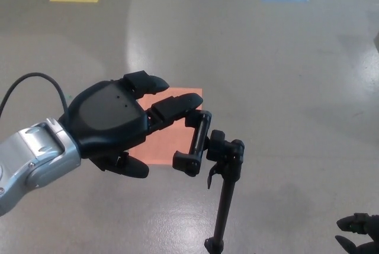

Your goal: The robot uses its left hand to grab the top of a phone stand kept on the floor and tilt it upwards to adjust its angle

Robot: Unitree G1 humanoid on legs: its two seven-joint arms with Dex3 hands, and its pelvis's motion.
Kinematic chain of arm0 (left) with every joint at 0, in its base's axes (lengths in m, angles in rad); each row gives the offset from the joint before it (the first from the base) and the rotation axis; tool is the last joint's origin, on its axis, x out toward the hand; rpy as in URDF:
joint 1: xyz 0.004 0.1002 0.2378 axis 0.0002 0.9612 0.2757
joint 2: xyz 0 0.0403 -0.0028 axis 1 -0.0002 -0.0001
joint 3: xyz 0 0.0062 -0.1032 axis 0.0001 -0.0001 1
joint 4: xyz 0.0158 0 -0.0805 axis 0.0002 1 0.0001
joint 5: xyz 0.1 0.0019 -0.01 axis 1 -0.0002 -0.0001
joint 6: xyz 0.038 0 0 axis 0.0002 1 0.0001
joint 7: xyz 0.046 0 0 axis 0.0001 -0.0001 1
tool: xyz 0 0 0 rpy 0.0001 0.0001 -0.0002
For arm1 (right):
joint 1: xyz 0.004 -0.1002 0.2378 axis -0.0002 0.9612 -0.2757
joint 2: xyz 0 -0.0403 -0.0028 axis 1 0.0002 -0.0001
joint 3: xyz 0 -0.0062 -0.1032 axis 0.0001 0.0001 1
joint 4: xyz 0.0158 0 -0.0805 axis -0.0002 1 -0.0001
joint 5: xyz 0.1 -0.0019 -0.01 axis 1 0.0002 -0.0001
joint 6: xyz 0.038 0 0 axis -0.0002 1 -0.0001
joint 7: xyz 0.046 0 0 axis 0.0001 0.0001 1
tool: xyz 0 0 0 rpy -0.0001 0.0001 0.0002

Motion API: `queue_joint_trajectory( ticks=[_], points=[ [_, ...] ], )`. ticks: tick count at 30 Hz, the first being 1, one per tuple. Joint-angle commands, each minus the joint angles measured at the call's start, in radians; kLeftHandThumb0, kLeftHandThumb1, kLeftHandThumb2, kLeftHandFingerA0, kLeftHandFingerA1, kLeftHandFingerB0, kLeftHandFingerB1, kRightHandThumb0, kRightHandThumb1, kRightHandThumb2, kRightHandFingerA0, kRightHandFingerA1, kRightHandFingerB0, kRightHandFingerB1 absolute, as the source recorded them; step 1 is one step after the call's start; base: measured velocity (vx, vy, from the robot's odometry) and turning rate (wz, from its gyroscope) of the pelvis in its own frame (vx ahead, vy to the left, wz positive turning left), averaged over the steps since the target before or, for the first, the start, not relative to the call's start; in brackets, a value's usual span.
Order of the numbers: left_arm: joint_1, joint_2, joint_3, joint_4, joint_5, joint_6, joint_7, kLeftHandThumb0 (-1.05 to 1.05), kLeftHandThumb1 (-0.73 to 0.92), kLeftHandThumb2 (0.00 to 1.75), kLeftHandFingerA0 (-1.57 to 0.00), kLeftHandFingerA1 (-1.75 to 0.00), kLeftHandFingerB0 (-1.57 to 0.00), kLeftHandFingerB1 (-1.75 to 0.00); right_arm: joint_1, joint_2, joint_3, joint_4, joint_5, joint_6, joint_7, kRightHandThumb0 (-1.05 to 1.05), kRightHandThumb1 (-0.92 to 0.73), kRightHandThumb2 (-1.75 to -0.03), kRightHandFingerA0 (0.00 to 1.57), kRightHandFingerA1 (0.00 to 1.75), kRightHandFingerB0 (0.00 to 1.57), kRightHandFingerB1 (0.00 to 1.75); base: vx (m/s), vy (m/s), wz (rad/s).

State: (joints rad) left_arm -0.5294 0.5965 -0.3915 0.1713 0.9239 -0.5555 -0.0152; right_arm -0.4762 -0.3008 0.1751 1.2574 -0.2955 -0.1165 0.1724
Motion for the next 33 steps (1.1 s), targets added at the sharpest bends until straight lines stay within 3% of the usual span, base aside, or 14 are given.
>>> queue_joint_trajectory(
  ticks=[1, 33],
  points=[
    [0.011, 0.014, -0.011, 0.004, 0.026, 0.001, 0.014, -0.94, 0.64, 0.96, -0.16, -0.33, 0.0, -0.06, -0.005, -0.021, -0.002, 0.003, 0.0, 0.012, 0.011, -0.62, -0.86, -0.66, 0.23, 0.36, 0.2, 0.3, 0.0, 0.0, 0.0],
    [0.052, -0.002, -0.07, 0.036, 0.07, 0.017, 0.059, -0.82, 0.56, 0.91, -0.19, -0.44, 0.0, -0.18, -0.017, -0.018, -0.004, 0.005, -0.002, 0.021, 0.021, -0.61, -0.85, -0.66, 0.22, 0.35, 0.19, 0.29, 0.0, 0.0, 0.0]
  ],
)
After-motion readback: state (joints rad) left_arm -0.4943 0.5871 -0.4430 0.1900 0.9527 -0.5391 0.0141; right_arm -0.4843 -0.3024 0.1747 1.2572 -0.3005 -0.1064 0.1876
